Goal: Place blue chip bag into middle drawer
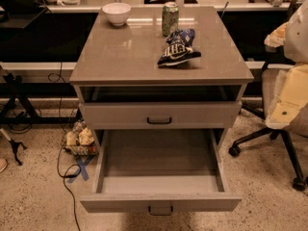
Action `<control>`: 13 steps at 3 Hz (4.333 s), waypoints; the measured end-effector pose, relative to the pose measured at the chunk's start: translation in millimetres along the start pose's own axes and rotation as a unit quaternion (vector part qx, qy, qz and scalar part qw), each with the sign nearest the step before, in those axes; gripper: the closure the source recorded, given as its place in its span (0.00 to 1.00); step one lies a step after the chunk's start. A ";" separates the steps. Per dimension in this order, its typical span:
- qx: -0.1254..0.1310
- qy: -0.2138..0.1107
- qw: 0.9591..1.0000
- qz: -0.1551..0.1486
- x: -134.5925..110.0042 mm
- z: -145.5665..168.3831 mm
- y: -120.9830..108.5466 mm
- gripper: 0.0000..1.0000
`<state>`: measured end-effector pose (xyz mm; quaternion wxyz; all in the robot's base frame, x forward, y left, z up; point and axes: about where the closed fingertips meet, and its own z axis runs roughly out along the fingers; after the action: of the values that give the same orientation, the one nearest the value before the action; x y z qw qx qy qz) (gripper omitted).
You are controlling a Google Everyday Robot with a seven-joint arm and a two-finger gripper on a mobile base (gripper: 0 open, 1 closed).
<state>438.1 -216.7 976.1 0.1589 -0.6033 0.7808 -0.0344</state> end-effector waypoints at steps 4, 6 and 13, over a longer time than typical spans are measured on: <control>0.044 -0.161 0.978 0.121 -59.7 69.3 -113.2 0.00; 0.098 -0.217 0.941 0.239 -117.8 129.4 -215.7 0.00; 0.087 -0.278 0.926 0.242 -123.9 144.5 -187.9 1.00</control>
Offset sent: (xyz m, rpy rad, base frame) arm 0.0302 0.0118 -0.0171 0.1140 -0.0301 -0.0248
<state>682.5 -129.3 911.0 0.4247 -0.3649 0.8216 0.1064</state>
